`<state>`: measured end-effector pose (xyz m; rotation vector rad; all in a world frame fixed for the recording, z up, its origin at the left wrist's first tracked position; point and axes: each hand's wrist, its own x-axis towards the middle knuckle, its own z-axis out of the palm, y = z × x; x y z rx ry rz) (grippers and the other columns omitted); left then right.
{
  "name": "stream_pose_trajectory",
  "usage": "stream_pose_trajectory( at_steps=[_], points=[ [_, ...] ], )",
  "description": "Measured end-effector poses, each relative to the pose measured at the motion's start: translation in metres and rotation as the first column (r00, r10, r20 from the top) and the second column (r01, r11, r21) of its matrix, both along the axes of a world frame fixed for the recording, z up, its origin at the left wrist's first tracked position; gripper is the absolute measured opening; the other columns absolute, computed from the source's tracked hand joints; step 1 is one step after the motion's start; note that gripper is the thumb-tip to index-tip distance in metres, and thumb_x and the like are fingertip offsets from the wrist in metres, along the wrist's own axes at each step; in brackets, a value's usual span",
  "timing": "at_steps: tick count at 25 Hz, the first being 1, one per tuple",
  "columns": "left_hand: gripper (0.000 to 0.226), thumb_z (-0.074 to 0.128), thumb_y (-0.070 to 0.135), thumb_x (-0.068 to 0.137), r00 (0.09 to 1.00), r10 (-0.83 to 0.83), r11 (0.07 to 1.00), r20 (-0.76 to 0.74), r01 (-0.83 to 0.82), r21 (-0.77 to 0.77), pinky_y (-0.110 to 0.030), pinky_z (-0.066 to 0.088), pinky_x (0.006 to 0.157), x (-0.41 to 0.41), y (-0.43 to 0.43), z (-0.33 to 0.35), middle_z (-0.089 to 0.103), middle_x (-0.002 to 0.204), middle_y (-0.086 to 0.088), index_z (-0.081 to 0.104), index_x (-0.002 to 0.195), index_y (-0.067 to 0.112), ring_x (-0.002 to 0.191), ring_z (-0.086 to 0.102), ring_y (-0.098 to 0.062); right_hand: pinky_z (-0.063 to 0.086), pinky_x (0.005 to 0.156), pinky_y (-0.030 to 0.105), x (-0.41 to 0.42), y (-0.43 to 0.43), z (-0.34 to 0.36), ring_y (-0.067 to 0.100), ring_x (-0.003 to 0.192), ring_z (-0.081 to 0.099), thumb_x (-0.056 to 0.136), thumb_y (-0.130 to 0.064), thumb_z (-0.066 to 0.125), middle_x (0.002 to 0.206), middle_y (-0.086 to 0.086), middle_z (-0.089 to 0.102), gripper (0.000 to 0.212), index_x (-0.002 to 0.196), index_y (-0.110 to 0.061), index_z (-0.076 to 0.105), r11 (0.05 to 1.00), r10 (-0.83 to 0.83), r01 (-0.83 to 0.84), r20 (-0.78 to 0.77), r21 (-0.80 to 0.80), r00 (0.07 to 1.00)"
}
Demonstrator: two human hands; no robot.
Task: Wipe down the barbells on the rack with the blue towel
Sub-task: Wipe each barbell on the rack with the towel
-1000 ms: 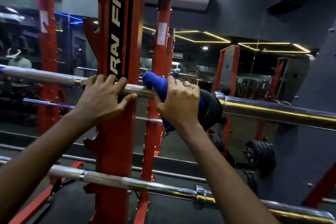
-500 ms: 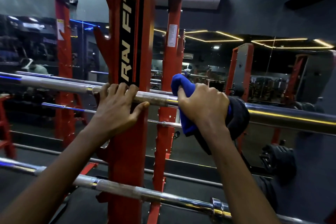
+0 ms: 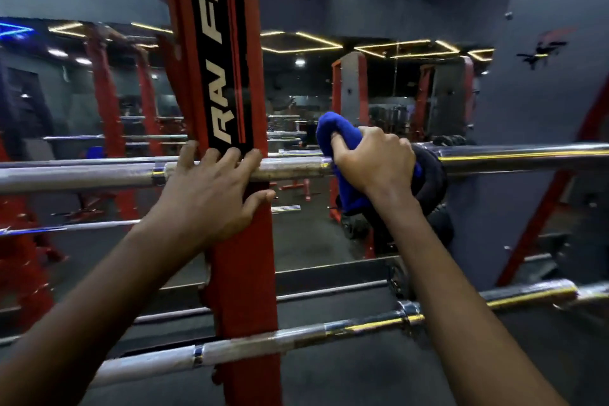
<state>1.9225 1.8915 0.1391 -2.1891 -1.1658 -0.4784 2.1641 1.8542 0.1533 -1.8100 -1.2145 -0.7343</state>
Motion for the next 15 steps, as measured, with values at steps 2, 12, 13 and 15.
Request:
stream_pose_trajectory(
  at_steps=[2,12,13,15],
  points=[
    [0.072,0.013,0.068,0.097,0.993,-0.112,0.990,-0.027,0.113,0.081,-0.051,0.035,0.110,-0.021,0.006,0.001,0.058,0.129,-0.003,0.031,0.153,0.026,0.120,0.056,-0.025,0.042,0.087,0.043,-0.018,0.004,-0.006,0.036,0.088,0.066,0.092,-0.060,0.045,0.085,0.010,0.072,0.045,0.087,-0.020,0.063,0.999,-0.015,0.012,0.066,0.052,0.998],
    [0.059,0.028,0.058,0.101,0.865,-0.475,0.876,0.162,0.446,0.185,-0.051,0.044,0.095,-0.081,0.042,-0.011,0.056,0.130,-0.008,0.056,0.136,0.019,0.117,0.054,-0.029,0.040,0.103,0.045,0.003,-0.006,-0.050,0.029,0.112,0.059,0.095,-0.052,0.052,0.118,0.004,0.067,0.046,0.121,-0.016,0.063,0.966,0.092,-0.132,0.180,0.222,0.979],
    [0.059,0.028,0.058,0.101,0.881,-0.443,0.887,0.163,0.405,0.221,-0.052,0.043,0.095,-0.084,0.040,-0.014,0.057,0.127,-0.009,0.057,0.134,0.019,0.114,0.055,-0.032,0.039,0.107,0.046,0.008,-0.004,-0.056,0.031,0.116,0.058,0.097,-0.051,0.050,0.122,0.007,0.066,0.047,0.123,-0.013,0.062,0.944,0.021,-0.035,0.047,0.329,0.999],
    [0.059,0.027,0.058,0.101,0.910,-0.374,0.910,0.179,0.323,0.260,-0.053,0.038,0.097,-0.089,0.038,-0.020,0.062,0.119,-0.010,0.057,0.135,0.020,0.106,0.058,-0.035,0.029,0.121,0.046,-0.009,0.007,-0.068,0.029,0.140,0.044,0.101,-0.049,0.046,0.148,0.011,0.052,0.059,0.144,-0.009,0.049,0.886,0.042,0.060,-0.208,0.459,0.977]
  ],
)
